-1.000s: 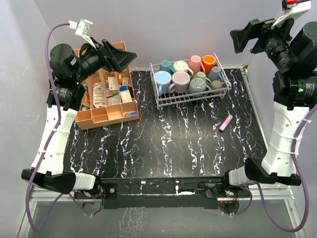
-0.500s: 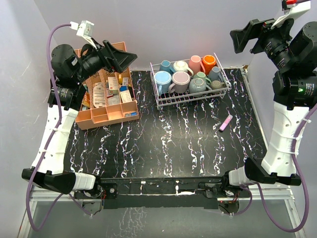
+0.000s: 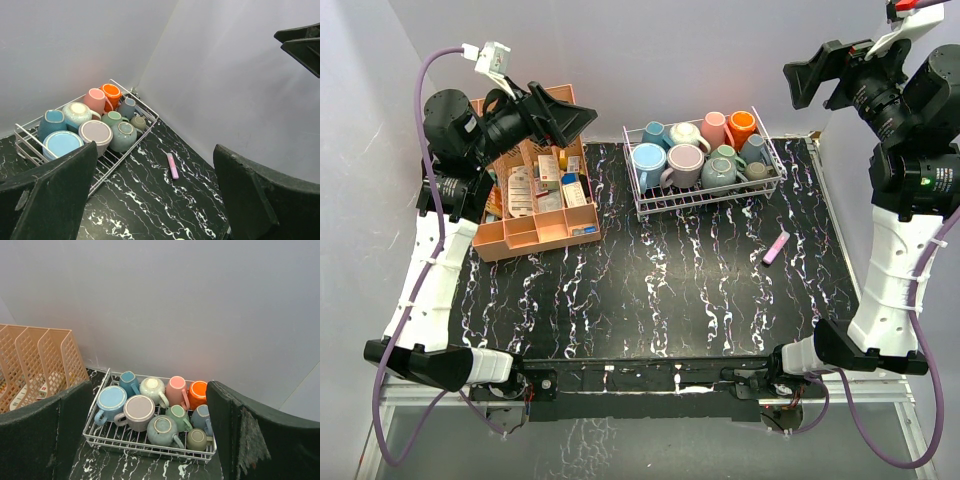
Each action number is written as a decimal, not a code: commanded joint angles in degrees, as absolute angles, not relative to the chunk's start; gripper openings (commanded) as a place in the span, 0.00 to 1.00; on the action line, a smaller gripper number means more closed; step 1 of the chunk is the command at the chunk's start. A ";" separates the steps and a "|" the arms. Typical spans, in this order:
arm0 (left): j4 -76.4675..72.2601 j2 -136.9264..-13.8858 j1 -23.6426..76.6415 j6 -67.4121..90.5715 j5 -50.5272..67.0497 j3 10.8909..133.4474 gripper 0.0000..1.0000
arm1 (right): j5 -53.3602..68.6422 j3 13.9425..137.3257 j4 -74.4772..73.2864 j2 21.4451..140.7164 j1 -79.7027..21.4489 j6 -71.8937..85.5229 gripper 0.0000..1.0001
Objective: Load the cups into the dish rack
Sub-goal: Reset both arms
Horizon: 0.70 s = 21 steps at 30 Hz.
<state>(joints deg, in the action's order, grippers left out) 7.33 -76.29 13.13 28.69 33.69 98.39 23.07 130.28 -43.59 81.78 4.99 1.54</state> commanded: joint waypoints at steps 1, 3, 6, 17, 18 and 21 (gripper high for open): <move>6.28 -74.18 13.14 28.32 34.83 98.06 0.97 | 22.94 130.36 -41.94 80.23 5.24 1.12 1.00; 6.24 -74.18 13.18 28.30 34.94 98.05 0.97 | 22.92 130.42 -41.92 80.24 5.22 1.13 1.00; 6.24 -74.18 13.14 28.30 34.95 97.95 0.97 | 22.76 130.37 -41.92 80.33 5.19 1.08 1.00; 5.95 -74.29 13.12 28.30 34.89 97.87 0.97 | 22.75 130.69 -41.92 80.50 5.24 0.79 1.00; 5.97 -74.27 13.18 28.30 34.84 97.83 0.97 | 22.76 130.69 -41.92 80.51 5.31 0.76 1.00; 5.98 -74.29 13.10 28.30 34.88 97.74 0.97 | 22.79 130.76 -41.92 80.58 5.32 0.75 1.00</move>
<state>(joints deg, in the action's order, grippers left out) 7.33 -76.29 13.13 28.51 33.74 97.78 23.05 130.28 -43.59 81.73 4.99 1.43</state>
